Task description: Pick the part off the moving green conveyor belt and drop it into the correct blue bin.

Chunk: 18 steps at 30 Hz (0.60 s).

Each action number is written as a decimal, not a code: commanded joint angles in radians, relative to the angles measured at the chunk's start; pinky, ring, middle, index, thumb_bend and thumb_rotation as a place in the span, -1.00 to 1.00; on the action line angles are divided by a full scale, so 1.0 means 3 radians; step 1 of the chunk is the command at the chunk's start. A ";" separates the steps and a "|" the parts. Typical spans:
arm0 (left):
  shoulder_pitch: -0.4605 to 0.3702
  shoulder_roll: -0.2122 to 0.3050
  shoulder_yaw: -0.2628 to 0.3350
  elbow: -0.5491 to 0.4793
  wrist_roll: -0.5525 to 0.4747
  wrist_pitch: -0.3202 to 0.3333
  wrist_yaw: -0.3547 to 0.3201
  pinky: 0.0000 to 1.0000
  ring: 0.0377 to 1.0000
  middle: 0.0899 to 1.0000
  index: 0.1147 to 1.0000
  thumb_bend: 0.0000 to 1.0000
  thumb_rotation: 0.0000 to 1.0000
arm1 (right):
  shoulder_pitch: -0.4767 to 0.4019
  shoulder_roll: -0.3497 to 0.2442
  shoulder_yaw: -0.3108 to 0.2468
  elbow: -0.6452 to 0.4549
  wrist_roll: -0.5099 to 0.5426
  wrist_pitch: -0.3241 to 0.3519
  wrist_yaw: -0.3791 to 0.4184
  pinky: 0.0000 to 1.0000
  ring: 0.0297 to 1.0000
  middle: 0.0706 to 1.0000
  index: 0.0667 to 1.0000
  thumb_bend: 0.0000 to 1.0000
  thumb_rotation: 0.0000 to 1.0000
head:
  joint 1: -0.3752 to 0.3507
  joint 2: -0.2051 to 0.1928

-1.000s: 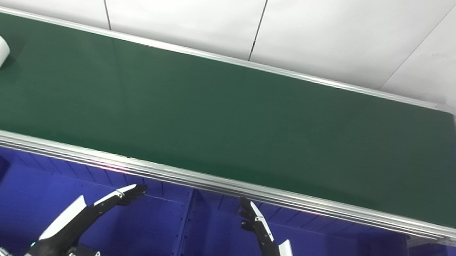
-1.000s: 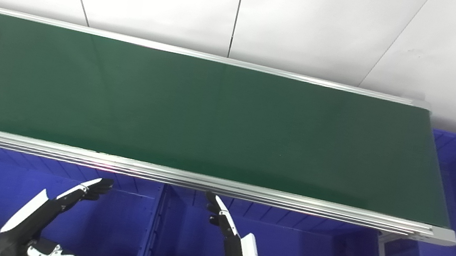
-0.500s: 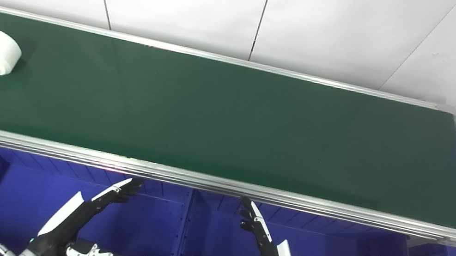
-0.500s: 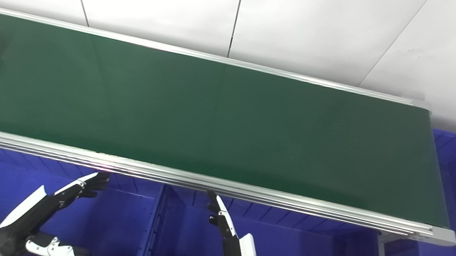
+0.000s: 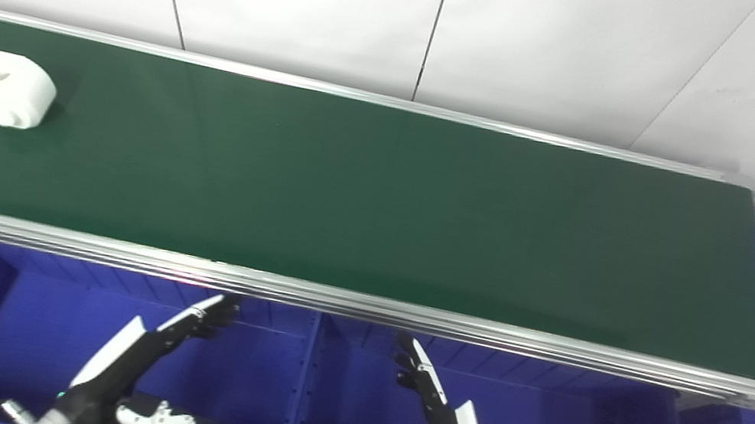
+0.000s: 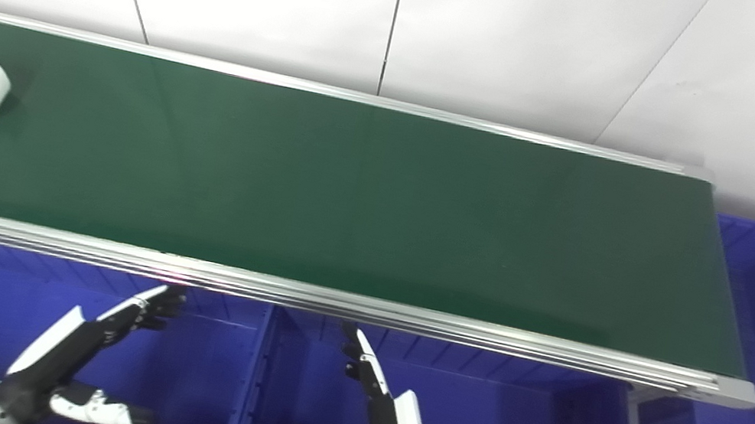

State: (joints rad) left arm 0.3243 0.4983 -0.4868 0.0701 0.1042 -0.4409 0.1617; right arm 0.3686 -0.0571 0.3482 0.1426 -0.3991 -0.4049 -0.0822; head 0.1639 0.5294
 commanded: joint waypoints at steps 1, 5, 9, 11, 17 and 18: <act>-0.0051 -0.0018 -0.0037 0.0034 0.0074 -0.0097 0.0094 0.58 0.67 0.74 0.74 0.60 -0.03 | -0.0047 -0.0060 0.0049 0.0023 0.0081 -0.0215 -0.0112 0.61 0.77 0.87 0.90 0.69 -0.39 | 0.0166 -0.0132; -0.0118 -0.0028 -0.0142 0.0161 0.0182 -0.0097 0.0258 0.53 0.63 0.70 0.70 0.61 0.01 | -0.0142 -0.0179 0.0192 0.0170 0.0265 -0.0216 -0.0215 0.56 0.78 0.88 0.92 0.66 -0.47 | 0.0334 -0.0308; -0.0170 -0.0018 -0.0220 0.0231 0.0144 -0.0097 0.0296 0.51 0.61 0.66 0.66 0.59 -0.02 | -0.0187 -0.0218 0.0250 0.0242 0.0306 -0.0215 -0.0273 0.82 0.90 0.94 0.96 0.67 -0.42 | 0.0397 -0.0398; -0.0180 -0.0014 -0.0230 0.0240 0.0115 -0.0097 0.0286 0.50 0.61 0.65 0.64 0.60 -0.01 | -0.0195 -0.0222 0.0265 0.0246 0.0290 -0.0215 -0.0300 0.84 0.91 0.95 0.96 0.68 -0.40 | 0.0381 -0.0409; -0.0205 0.0015 -0.0268 0.0267 0.0157 -0.0097 0.0356 0.49 0.61 0.65 0.64 0.61 0.05 | -0.0224 -0.0224 0.0306 0.0280 0.0256 -0.0214 -0.0387 0.76 0.87 0.93 0.95 0.69 -0.40 | 0.0315 -0.0419; -0.0209 0.0021 -0.0271 0.0273 0.0151 -0.0097 0.0359 0.49 0.61 0.65 0.64 0.61 0.06 | -0.0227 -0.0217 0.0306 0.0283 0.0265 -0.0214 -0.0387 0.78 0.88 0.93 0.95 0.69 -0.40 | 0.0315 -0.0425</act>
State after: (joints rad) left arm 0.2647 0.4821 -0.5699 0.1581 0.1458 -0.4410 0.2443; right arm 0.3022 -0.1265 0.4381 0.2449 -0.3236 -0.4085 -0.1843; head 0.2592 0.4019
